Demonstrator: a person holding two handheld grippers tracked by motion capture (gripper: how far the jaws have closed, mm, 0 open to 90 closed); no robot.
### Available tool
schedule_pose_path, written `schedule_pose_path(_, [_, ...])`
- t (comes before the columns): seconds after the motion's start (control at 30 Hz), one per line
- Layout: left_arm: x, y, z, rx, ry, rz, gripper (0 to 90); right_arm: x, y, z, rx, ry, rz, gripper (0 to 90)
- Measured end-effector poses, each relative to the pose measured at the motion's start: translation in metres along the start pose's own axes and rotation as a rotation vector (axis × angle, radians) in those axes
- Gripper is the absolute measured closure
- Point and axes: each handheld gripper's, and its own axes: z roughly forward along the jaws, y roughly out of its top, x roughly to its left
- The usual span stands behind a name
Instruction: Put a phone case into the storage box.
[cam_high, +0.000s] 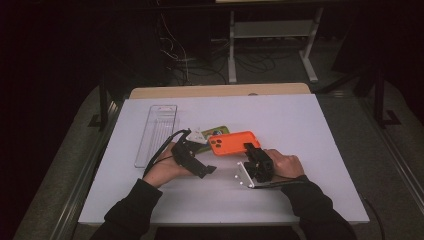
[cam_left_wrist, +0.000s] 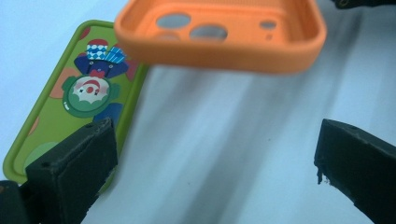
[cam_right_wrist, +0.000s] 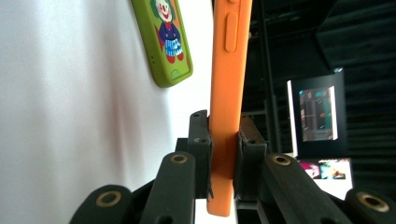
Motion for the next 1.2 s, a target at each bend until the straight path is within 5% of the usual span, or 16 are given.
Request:
schedule_pose_path(0.3, [0.001,-0.002,0.001,-0.017,0.008,-0.034,0.0,-0.008,-0.006,0.001,0.015,0.07,0.16,78.4])
schedule_pose_path(0.57, [0.004,-0.002,0.001,0.005,0.015,-0.004,0.0,-0.017,-0.012,0.004,0.008,0.13,0.283,78.4])
schedule_pose_path(0.73, [0.003,-0.002,0.002,0.0,0.021,-0.015,0.0,-0.019,-0.013,0.004,0.019,0.17,0.429,78.4])
schedule_pose_path(0.97, [0.003,-0.003,0.002,0.0,0.021,-0.034,0.0,-0.028,-0.018,0.005,0.001,0.233,0.538,78.5])
schedule_pose_path(1.2, [0.004,-0.003,0.002,-0.002,0.024,-0.034,0.0,-0.035,-0.02,0.004,-0.022,0.307,0.707,78.5])
